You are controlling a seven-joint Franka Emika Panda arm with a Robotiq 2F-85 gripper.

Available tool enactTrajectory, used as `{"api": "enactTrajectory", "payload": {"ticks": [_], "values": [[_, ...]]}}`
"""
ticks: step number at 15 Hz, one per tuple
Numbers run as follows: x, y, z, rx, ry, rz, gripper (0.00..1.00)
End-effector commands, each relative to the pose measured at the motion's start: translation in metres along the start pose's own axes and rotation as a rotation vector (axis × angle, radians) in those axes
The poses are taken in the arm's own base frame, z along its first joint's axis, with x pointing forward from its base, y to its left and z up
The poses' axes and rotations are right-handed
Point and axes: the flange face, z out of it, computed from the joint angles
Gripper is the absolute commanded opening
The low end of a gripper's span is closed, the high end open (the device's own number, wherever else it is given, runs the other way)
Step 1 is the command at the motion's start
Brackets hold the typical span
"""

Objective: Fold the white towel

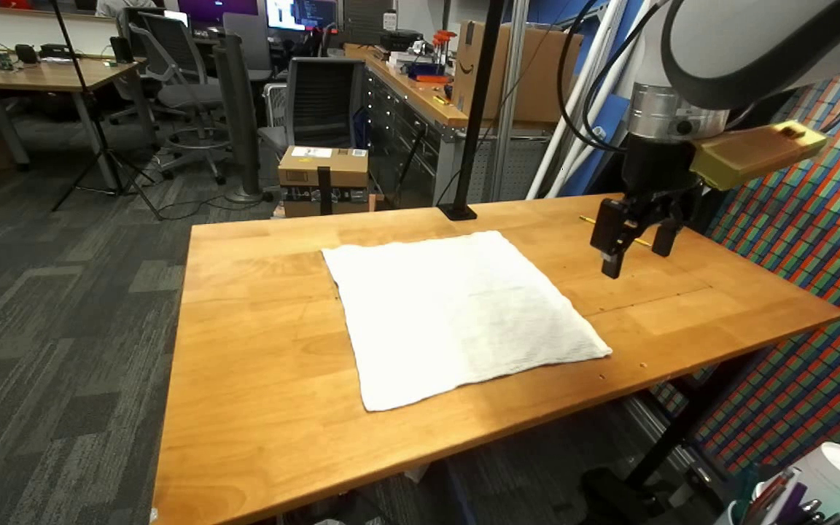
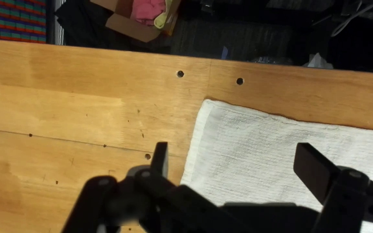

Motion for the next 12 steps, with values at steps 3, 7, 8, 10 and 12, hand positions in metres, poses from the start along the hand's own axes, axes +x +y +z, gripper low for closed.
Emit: {"api": "enactTrajectory", "payload": {"ticks": [3, 7, 8, 10, 12], "values": [[0.008, 0.009, 0.029, 0.037, -0.034, 0.089, 1.0], [0.012, 0.013, 0.045, 0.103, -0.051, 0.139, 1.0], [0.014, 0.014, 0.047, 0.114, -0.049, 0.15, 1.0], [0.022, 0.017, 0.047, 0.121, -0.03, 0.172, 1.0], [0.032, 0.018, 0.044, 0.114, -0.005, 0.199, 1.0]]}}
